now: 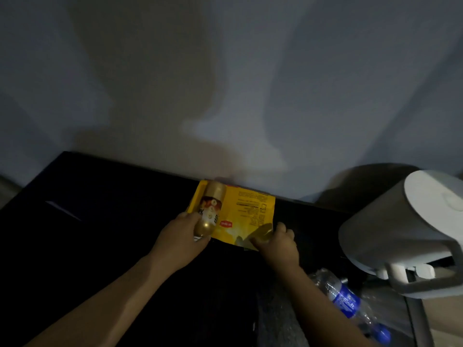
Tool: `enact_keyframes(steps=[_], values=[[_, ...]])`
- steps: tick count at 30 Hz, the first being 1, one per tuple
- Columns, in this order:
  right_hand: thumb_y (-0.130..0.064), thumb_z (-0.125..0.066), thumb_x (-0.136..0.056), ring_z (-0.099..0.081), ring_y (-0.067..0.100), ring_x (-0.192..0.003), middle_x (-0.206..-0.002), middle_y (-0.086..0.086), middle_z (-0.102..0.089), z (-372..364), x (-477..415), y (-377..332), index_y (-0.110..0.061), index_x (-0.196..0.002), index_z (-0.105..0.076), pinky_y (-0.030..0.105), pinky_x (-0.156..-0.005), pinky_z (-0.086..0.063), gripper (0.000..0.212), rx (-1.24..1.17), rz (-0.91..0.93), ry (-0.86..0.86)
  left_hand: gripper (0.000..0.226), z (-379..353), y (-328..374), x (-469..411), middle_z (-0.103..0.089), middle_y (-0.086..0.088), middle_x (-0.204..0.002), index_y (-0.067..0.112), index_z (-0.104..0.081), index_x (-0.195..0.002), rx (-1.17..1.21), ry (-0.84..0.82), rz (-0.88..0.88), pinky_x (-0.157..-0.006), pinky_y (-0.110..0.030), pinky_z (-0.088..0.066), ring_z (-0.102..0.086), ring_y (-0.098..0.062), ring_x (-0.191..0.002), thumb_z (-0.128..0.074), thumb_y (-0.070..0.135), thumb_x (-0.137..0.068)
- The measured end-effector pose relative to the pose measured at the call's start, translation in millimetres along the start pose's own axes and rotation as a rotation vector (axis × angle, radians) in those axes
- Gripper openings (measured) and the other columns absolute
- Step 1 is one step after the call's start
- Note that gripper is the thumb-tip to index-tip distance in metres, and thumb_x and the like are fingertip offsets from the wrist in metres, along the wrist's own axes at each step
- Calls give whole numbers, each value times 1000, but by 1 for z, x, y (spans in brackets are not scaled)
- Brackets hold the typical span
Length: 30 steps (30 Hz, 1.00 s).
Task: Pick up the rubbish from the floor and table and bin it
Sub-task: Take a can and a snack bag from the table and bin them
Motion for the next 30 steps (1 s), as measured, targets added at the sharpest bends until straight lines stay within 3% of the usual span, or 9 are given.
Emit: enact_keyframes(steps=[6, 9, 11, 14, 17, 22, 24, 28, 30], values=[[-63, -72, -65, -38, 34, -123, -137, 12, -34, -23, -33, -4, -14, -147, -15, 45, -95, -42, 111, 125, -48, 147, 66, -31, -24, -74, -43, -12, -128, 17, -38, -135, -37, -28, 99, -91, -37, -46, -52, -32, -110, -66, 45, -81], [-44, -78, -68, -43, 34, -115, -133, 13, -30, -36, -45, -5, -18, -150, -4, 40, -87, -45, 113, 52, -42, 147, 94, -48, -31, -100, -33, -16, -140, 19, -18, -148, -11, -41, 132, -99, -42, -43, -47, -36, -121, -72, 46, -76], [-28, -76, -72, -52, 27, -92, -129, 11, -29, -45, -50, -6, -24, -149, -3, 34, -78, -49, 105, -56, -37, 104, 107, -59, -35, -107, -28, -15, -147, 21, -4, -151, 28, -42, 150, -102, -42, -41, -42, -36, -128, -74, 44, -74], [-17, -69, -78, -45, 13, -69, -129, 9, -30, -53, -52, -9, -28, -148, -11, 27, -68, -45, 91, -123, 17, 81, 104, -69, -43, -104, -31, -13, -147, 21, -1, -151, 57, -3, 154, -97, -39, -41, -43, -35, -127, -72, 40, -77], [-7, -60, -82, -43, 3, -70, -128, 5, -38, -46, -45, -20, -27, -144, -26, 14, -65, -43, 74, -174, 116, 123, 102, -66, -58, -92, -34, -16, -141, 25, 0, -151, 92, 0, 181, -89, -36, -42, -48, -36, -119, -70, 37, -78], [-2, -60, -82, -40, -5, -77, -115, -13, -33, 0, -8, -43, -31, -145, -28, -6, -63, -31, 76, -224, 264, 274, 98, -28, -61, -65, -43, -15, -133, 25, -12, -149, 197, 73, 104, -89, -39, -47, -53, -33, -111, -74, 32, -74], [-1, -61, -80, -38, -6, -81, -113, -13, -34, 27, 14, -51, -26, -146, -31, -7, -66, -33, 76, -216, 330, 349, 98, -14, -53, -55, -44, -15, -133, 25, -13, -150, 209, 87, 73, -89, -37, -46, -54, -32, -110, -74, 33, -73], [-3, -65, -79, -38, -5, -89, -115, -12, -36, 81, 63, -68, -25, -145, -34, 7, -79, -36, 76, -171, 386, 453, 96, 18, -26, -31, -44, -10, -131, 29, -17, -148, 267, 99, -8, -84, -32, -45, -55, -26, -106, -75, 32, -72], [-4, -64, -81, -39, -3, -91, -114, -11, -37, 103, 90, -74, -24, -144, -36, 1, -74, -35, 72, -149, 388, 500, 86, 36, -10, -17, -49, -5, -123, 31, -28, -143, 328, 107, -56, -75, -27, -45, -58, -18, -95, -76, 31, -71]])
Point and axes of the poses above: each hand's wrist, its own x-axis away from the middle knuckle, its own z-axis out of the back of the hand, y = z × x, the point moved 9 cm from there along -x, towards the middle knuckle
